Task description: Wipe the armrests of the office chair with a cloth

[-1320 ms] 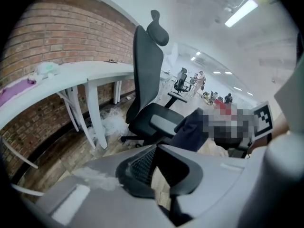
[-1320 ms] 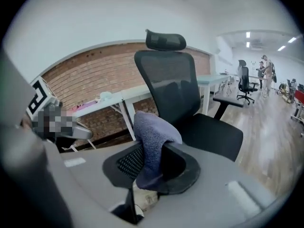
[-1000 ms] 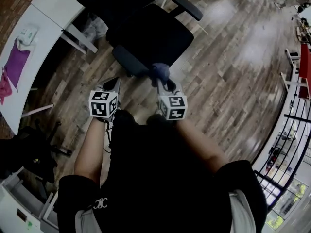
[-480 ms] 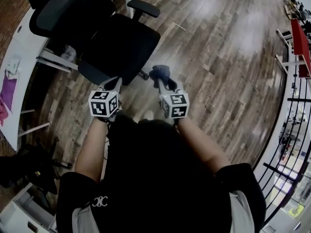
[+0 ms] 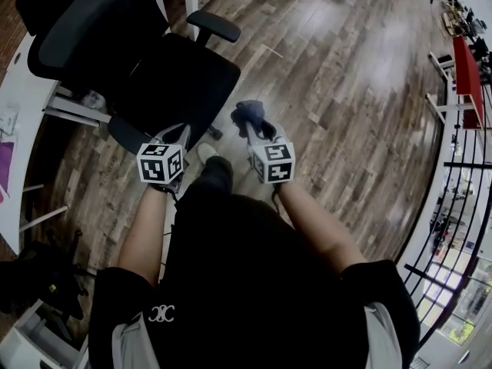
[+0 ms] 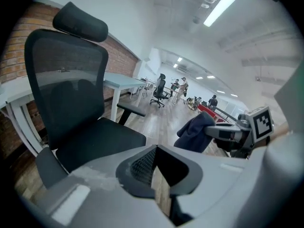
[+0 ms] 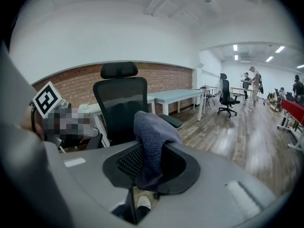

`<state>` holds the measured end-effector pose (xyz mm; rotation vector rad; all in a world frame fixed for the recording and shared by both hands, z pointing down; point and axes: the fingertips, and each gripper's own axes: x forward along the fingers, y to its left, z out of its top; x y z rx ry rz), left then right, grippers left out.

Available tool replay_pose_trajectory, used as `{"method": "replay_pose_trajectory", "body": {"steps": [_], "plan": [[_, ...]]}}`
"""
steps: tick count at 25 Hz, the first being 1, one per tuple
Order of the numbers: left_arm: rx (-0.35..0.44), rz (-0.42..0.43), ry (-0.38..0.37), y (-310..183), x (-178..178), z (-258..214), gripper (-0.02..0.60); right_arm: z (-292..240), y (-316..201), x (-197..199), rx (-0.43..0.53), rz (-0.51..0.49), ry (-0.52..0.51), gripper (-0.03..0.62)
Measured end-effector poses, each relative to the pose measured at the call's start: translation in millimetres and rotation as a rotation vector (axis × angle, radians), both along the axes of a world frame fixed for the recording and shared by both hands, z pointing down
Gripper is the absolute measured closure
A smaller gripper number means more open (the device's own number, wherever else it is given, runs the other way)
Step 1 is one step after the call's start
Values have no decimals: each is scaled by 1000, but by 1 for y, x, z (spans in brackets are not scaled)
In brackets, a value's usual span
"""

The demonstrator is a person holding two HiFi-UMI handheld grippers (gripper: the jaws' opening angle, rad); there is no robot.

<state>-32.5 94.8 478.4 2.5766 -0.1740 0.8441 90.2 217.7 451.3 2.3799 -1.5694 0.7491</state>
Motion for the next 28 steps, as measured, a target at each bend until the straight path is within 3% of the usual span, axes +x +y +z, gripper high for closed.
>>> {"method": "replay_pose_trajectory", "body": {"steps": [6, 12, 20, 28], "plan": [[-4, -27, 58, -43, 56, -14, 575, 3, -32, 67, -108, -58, 38, 511], [-41, -115, 82, -100, 80, -12, 575, 20, -82, 109, -209, -140, 54, 511], [-79, -156, 107, -130, 96, -16, 575, 32, -129, 151, -259, -172, 52, 511], [-101, -289, 99, -141, 84, -1, 575, 57, -169, 192, -330, -250, 53, 511]]}}
